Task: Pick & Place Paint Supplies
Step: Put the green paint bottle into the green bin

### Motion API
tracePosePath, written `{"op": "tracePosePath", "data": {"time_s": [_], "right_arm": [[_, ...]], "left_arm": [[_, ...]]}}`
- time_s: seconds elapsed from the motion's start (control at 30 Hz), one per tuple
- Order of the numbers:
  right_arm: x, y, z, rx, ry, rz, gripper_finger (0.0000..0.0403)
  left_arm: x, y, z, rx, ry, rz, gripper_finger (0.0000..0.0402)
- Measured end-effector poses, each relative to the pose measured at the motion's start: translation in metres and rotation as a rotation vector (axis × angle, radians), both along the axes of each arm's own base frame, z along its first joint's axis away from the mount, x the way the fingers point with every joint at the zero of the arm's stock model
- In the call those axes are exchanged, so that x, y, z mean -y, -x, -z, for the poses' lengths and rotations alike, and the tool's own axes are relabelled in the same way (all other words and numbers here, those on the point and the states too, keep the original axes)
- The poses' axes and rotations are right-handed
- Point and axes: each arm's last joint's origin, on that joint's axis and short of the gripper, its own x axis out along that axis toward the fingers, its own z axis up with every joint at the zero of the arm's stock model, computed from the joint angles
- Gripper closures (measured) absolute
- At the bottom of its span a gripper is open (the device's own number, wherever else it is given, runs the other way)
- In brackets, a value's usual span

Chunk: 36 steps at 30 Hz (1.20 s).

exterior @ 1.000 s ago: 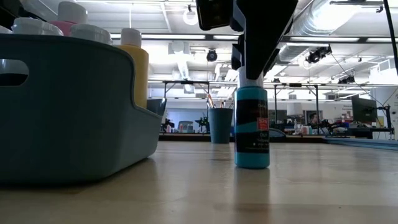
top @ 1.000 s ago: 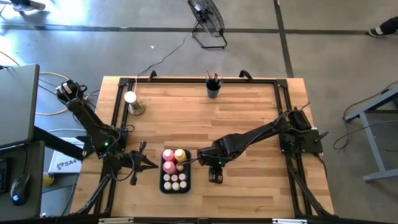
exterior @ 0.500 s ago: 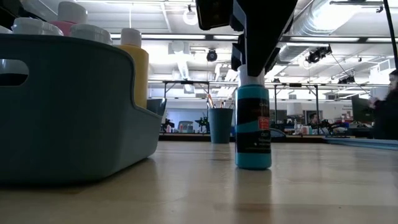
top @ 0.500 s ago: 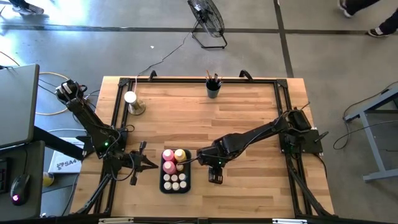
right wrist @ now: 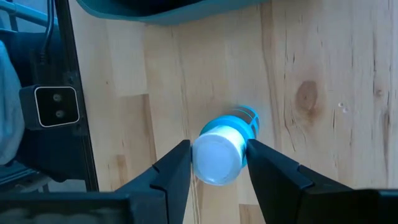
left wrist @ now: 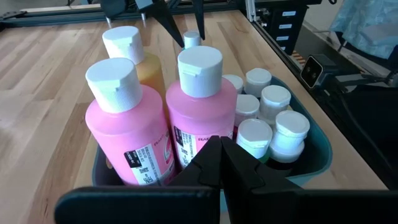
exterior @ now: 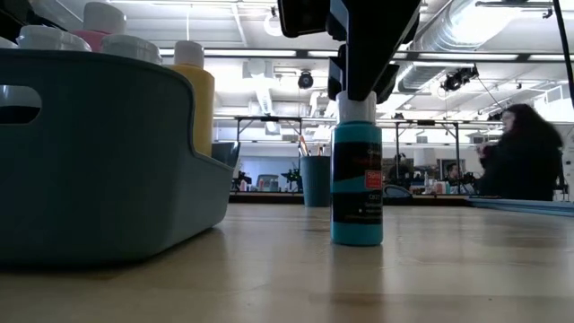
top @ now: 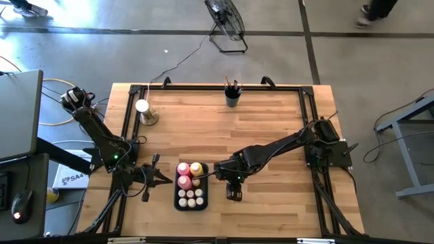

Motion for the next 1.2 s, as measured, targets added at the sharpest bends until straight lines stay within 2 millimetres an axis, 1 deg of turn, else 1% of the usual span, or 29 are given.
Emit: {"op": "tracePosePath", "data": {"time_s": [0.5, 0.6, 0.8, 0.9, 1.0, 1.2], "right_arm": [[0.0, 0.0, 0.0, 0.007, 0.007, -0.02, 0.0252], [0.0, 0.0, 0.0, 0.006, 0.007, -0.021, 0.0236], [0.001, 0.0, 0.0, 0.013, 0.028, -0.015, 0.0168], [0.001, 0.0, 0.0, 0.012, 0.027, -0.014, 0.0144], [0.003, 0.0, 0.0, -0.007, -0.008, -0.018, 0.0134], [0.014, 0.004, -0.004, -0.089, -0.147, -0.037, 0.0133]], "left_arm": [[0.0, 0.0, 0.0, 0.0, 0.0, 0.001, 0.0402], [0.0, 0.0, 0.0, -0.001, 0.0, 0.001, 0.0402], [0.0, 0.0, 0.0, -0.001, 0.001, 0.002, 0.0402], [0.0, 0.0, 0.0, -0.001, 0.001, 0.002, 0.0402], [0.0, 0.0, 0.0, -0.001, 0.001, 0.002, 0.0402], [0.0, 0.0, 0.0, -0.001, 0.001, 0.002, 0.0402]]}}
